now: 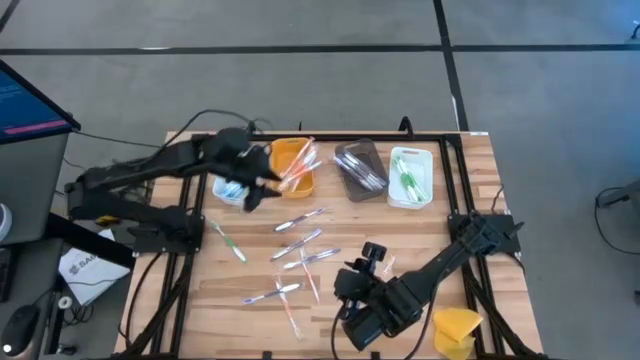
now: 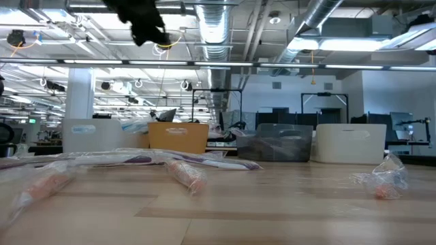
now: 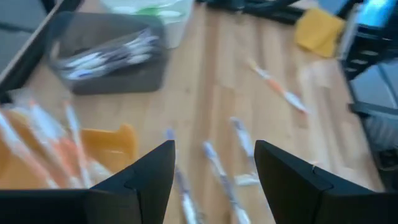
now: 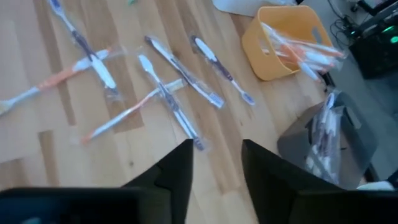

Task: Pick & Place Toothbrushes
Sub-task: Put the violet toothbrush into the gray bin

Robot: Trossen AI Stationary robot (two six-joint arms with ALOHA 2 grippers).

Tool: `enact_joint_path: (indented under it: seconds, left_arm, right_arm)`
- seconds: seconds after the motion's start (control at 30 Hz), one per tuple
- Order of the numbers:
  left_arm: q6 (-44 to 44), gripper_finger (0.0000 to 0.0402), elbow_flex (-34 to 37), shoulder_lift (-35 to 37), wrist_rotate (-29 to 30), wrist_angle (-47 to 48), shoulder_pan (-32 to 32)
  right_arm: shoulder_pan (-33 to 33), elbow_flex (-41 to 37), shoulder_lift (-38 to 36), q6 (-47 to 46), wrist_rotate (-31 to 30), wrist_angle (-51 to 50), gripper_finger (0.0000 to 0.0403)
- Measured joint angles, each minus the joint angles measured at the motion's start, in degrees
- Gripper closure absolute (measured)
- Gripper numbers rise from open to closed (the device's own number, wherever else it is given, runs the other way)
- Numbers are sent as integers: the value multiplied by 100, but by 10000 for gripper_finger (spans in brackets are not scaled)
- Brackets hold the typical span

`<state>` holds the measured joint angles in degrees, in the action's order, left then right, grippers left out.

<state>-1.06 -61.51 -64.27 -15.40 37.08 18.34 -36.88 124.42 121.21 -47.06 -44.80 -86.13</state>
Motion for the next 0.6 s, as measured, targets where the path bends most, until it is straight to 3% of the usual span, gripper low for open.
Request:
enact_joint_path:
  seconds: [0.3, 0.6]
  left_arm:
    - [907, 186, 2291, 1897, 9, -1870, -921]
    - [1208, 187, 3537, 2559, 18, -3719, -1338]
  right_arm:
    - [600, 0, 0, 993, 472, -20, 178]
    - [1182, 0, 0, 2050, 1031, 2, 182]
